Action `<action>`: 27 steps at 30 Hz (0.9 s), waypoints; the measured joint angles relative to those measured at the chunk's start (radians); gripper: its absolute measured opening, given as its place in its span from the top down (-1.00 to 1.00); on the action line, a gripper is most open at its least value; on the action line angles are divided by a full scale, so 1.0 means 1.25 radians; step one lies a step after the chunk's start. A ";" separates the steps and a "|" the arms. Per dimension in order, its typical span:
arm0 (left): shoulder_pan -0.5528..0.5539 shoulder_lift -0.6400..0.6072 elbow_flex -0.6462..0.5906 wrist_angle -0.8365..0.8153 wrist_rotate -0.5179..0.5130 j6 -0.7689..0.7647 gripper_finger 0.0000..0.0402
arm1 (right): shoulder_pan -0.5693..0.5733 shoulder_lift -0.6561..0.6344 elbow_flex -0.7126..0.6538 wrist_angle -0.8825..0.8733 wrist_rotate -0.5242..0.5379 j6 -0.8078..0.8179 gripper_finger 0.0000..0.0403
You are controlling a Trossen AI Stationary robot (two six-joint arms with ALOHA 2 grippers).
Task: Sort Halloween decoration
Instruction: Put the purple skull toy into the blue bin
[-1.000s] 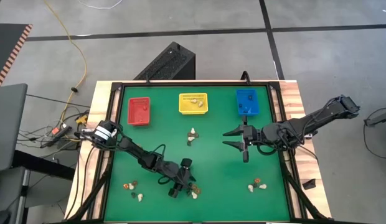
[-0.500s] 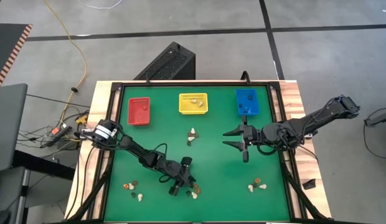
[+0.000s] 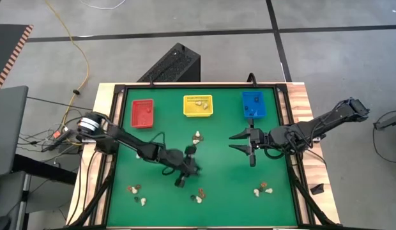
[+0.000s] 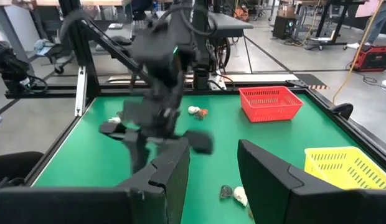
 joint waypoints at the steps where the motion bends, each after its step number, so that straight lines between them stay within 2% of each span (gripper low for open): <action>1: 0.015 -0.012 0.001 0.018 -0.023 0.015 0.61 | 0.000 -0.004 0.000 0.000 0.000 0.000 0.17; 4: 0.084 -0.016 0.015 0.068 -0.058 0.038 0.59 | 0.000 -0.016 0.000 -0.001 0.000 0.000 0.17; 6: 0.147 0.010 0.055 0.099 -0.030 0.040 0.59 | 0.000 -0.024 0.000 -0.001 0.000 -0.004 0.17; 10: 0.256 0.114 0.196 0.100 0.031 0.009 0.59 | 0.000 -0.038 0.000 -0.001 0.000 -0.023 0.17; 17: 0.363 0.354 0.532 0.080 0.036 -0.069 0.58 | 0.001 -0.070 0.000 -0.009 0.000 -0.049 0.17; 27: 0.408 0.662 1.072 -0.203 0.034 -0.112 0.58 | 0.042 -0.102 0.000 -0.056 0.007 -0.089 0.17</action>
